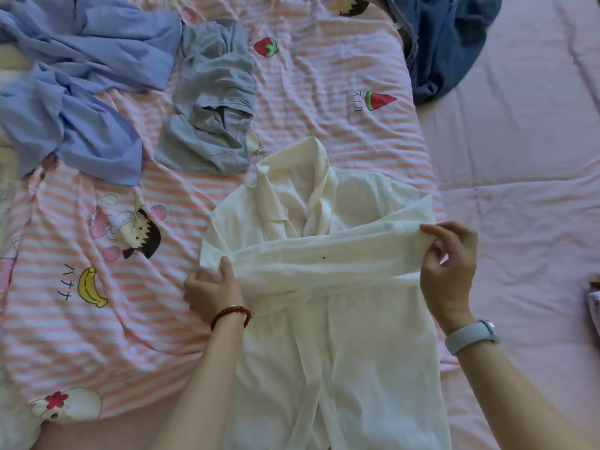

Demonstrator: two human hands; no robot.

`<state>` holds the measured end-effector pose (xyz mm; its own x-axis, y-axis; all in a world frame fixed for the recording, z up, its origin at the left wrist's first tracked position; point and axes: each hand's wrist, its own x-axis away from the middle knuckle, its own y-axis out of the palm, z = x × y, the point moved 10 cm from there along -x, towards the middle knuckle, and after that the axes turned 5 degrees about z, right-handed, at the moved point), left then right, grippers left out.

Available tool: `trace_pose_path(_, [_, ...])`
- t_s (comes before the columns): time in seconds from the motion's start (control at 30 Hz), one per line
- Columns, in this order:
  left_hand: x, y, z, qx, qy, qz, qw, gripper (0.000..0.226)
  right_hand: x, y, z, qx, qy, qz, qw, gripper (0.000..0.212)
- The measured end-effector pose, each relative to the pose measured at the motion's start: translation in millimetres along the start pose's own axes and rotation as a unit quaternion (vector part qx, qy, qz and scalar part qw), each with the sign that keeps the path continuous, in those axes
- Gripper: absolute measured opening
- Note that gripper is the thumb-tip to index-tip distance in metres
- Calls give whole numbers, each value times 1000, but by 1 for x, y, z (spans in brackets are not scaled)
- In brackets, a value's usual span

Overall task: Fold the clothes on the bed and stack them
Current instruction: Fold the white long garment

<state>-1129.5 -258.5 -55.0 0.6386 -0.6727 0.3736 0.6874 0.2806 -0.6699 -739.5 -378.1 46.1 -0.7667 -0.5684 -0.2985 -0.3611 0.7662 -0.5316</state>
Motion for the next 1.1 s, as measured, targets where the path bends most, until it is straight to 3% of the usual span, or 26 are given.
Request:
trace_pose_path(0.03, [1, -1, 4, -46, 30, 13, 998, 68, 1, 5, 9, 39, -8, -6, 999, 36])
trace_pose_path(0.1, [11, 5, 32, -122, 186, 25, 975, 78, 7, 17, 22, 116, -28, -24, 993, 42])
trace_pose_path(0.2, [52, 47, 59, -236, 462, -27, 854, 58, 31, 51, 5, 183, -168, -111, 962, 45])
trace_pose_path(0.27, [59, 64, 55, -270, 532, -46, 802, 47, 50, 77, 3, 204, -250, -184, 928, 43])
trace_pose_path(0.33, [44, 64, 50, -286, 532, -38, 796, 45, 46, 90, 19, 242, -247, -203, 916, 41])
trace_pose_path(0.43, [25, 45, 51, -266, 526, -20, 807, 46, 15, 90, 48, 304, -156, -175, 923, 43])
trace_pose_path(0.57, [40, 36, 56, -226, 643, -21, 732, 31, 0, 88, 44, 262, -170, -169, 935, 32])
trace_pose_path(0.6, [43, 33, 59, -203, 657, -19, 726, 29, -2, 85, 40, 237, -172, -163, 942, 30])
trace_pose_path(0.73, [45, 26, 86, -166, 623, 1, 765, 31, -21, 63, 30, 164, -112, -115, 973, 31])
trace_pose_path(0.83, [42, 47, 104, -213, 616, 8, 758, 30, -33, 62, 31, 243, -137, -85, 957, 30])
trace_pose_path(0.93, [18, 82, 100, -315, 552, -39, 771, 30, -42, 83, 46, 316, -137, -130, 930, 34])
trace_pose_path(1.0, [2, 97, 94, -375, 496, -81, 779, 61, -45, 101, 45, 331, -180, -176, 909, 39])
trace_pose_path(1.1, [-14, 108, 98, -414, 449, -129, 781, 103, -50, 133, 49, 342, -188, -311, 867, 73])
